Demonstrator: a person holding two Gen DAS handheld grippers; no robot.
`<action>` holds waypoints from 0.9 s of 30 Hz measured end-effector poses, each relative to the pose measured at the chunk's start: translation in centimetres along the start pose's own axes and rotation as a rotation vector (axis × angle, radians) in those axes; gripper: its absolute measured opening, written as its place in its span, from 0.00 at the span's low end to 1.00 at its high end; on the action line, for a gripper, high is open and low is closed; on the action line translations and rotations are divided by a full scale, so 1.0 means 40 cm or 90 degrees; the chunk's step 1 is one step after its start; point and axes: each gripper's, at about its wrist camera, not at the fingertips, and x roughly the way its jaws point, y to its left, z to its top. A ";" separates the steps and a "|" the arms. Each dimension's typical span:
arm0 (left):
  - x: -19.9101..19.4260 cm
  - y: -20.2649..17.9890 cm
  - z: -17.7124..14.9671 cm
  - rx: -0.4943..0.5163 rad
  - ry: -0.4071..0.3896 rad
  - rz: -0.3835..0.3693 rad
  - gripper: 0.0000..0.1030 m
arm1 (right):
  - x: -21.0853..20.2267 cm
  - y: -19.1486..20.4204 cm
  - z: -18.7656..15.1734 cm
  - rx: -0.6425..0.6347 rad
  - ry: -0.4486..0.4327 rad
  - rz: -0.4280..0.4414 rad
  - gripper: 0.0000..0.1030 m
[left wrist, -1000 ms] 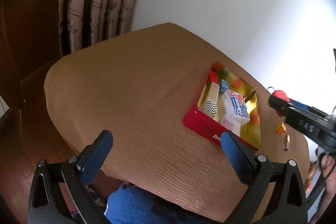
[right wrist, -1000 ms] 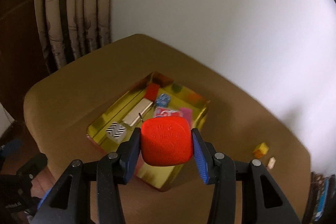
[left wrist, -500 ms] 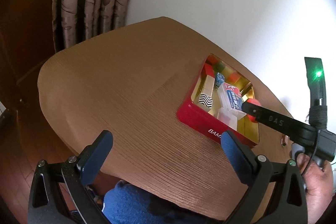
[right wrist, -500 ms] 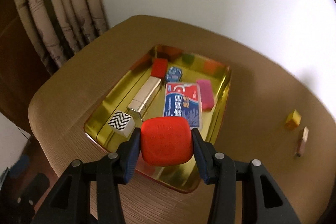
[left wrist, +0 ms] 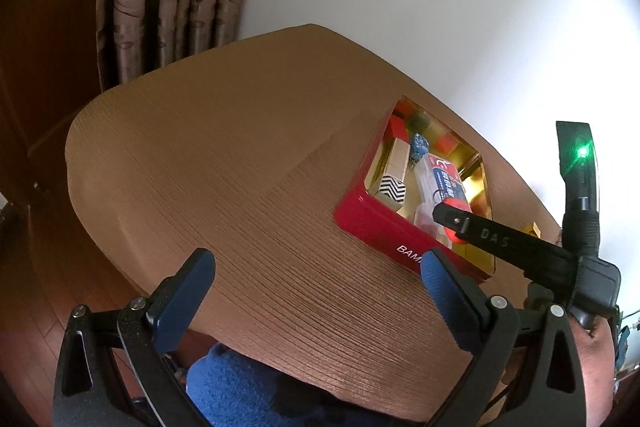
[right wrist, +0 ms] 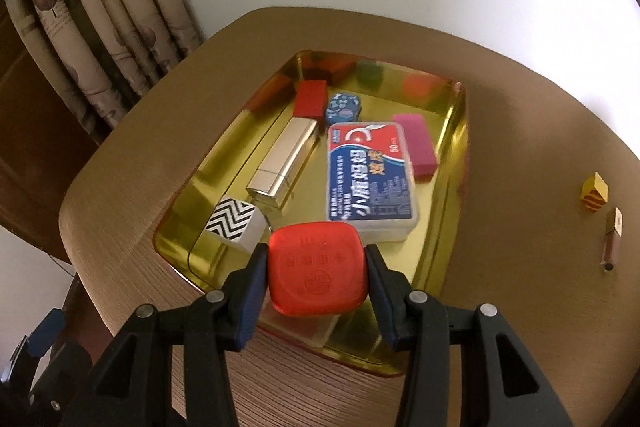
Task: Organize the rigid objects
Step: 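Open the right gripper to drop the red rounded block into the tin, then grasp the yellow striped cube with the left gripper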
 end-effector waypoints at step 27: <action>-0.004 -0.277 -0.113 0.252 -0.044 -0.079 0.99 | -0.255 -0.495 -0.335 0.157 -0.131 -0.077 0.56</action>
